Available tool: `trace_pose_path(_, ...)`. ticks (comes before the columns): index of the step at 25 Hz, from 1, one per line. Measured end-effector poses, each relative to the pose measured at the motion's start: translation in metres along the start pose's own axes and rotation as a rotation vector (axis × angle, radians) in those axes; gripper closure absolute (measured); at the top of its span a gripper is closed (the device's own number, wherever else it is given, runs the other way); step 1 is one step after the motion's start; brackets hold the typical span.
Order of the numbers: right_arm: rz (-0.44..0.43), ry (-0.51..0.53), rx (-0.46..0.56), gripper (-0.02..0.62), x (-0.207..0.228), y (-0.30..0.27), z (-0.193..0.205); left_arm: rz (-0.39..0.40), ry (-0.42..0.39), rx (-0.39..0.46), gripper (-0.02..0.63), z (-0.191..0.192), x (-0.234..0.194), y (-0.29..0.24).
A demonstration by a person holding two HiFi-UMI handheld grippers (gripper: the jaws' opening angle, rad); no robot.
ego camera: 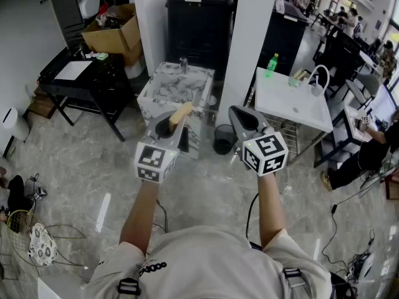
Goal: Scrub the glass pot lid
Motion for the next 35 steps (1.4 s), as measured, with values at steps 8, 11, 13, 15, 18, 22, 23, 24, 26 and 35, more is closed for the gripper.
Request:
trace_pose_path(8,-0.010,0.006,-0.011,0.594,-0.005,-0.002,0.001,0.001,-0.001,-0.001,0.554,0.001,-0.002,0.004)
trace_pose_path(11,-0.009,-0.020,-0.027,0.595,-0.007,-0.005,0.002,0.003,0.006,0.001,0.554,0.001,-0.005,0.006)
trace_pose_path(13,-0.006,-0.031,-0.029,0.594,-0.010,-0.007,0.003,0.002,0.013,0.003,0.554,0.002,-0.008,0.008)
trace_pose_path(15,-0.025,-0.022,-0.008,0.592,-0.015,-0.007,0.004,0.000,0.018,0.002,0.554,0.003,-0.012,0.013)
trace_pose_path(18,-0.040,-0.037,0.015,0.592,-0.023,-0.008,0.004,-0.001,0.023,-0.003,0.554,0.006,-0.018,0.021)
trace_pose_path(22,-0.042,-0.049,0.003,0.593,-0.036,-0.011,0.007,-0.003,0.027,-0.014,0.554,0.011,-0.028,0.035)
trace_pose_path(23,-0.038,-0.061,-0.001,0.592,-0.039,-0.011,0.009,-0.003,0.028,-0.017,0.554,0.013,-0.030,0.040)
trace_pose_path(24,-0.033,-0.073,-0.007,0.593,-0.042,-0.010,0.011,-0.002,0.029,-0.021,0.554,0.014,-0.032,0.044)
trace_pose_path(26,-0.018,-0.085,-0.024,0.594,-0.049,-0.011,0.016,0.001,0.032,-0.027,0.554,0.018,-0.038,0.052)
trace_pose_path(35,-0.050,-0.090,-0.037,0.592,-0.074,-0.042,0.023,0.003,0.025,-0.036,0.554,0.024,-0.072,0.064)
Point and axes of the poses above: the fingertips, and each gripper's own axes: y backward along the fingers, x to its right, z out of its underside, the point moved 10 cm from there along y, backward along the fingers, and after that the axes turned 11 degrees about x, right-handed, at the moved point
